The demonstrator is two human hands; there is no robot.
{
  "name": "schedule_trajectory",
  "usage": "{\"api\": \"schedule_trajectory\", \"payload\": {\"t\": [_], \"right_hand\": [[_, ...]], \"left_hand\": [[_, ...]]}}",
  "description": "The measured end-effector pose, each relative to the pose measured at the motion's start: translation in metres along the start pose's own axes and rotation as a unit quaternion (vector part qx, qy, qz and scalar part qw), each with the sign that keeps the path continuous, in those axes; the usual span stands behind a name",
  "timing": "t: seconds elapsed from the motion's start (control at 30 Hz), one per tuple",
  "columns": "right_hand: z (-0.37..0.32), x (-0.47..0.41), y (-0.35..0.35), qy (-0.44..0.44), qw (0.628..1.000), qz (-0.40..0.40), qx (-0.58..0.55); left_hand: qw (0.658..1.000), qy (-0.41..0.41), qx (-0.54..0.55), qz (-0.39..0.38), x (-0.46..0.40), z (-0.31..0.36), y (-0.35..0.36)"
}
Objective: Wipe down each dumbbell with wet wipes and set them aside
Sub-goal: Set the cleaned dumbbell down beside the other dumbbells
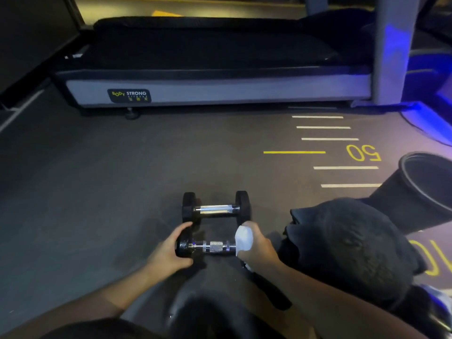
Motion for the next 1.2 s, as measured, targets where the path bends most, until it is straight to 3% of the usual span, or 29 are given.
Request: {"api": "schedule_trajectory", "payload": {"t": [0.47,0.73,1.0,1.2], "right_hand": [[0.041,-0.046,0.006,0.06,0.997,0.013,-0.049],[0.033,-0.032,0.0,0.03,0.999,-0.001,-0.019],[-0.011,0.007,-0.044,-0.027,0.999,0.035,-0.012],[-0.063,0.052,-0.093,-0.095,0.994,0.052,-0.018]], "left_hand": [[0.999,-0.015,0.038,-0.008,-0.024,-0.031,0.034],[0.998,-0.022,0.014,-0.061,-0.018,-0.006,0.02],[0.984,0.069,-0.141,-0.088,0.01,0.059,-0.026],[0.975,0.151,-0.156,-0.056,0.028,0.157,-0.055]]}}
Point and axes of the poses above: each hand's wrist, its own x-axis away from the middle knuckle, its own y-axis out of the palm, z = x × y, the point moved 6 cm from there along -x, towards the middle knuckle, and after that the axes turned 11 degrees about -x, right-handed, at the moved point
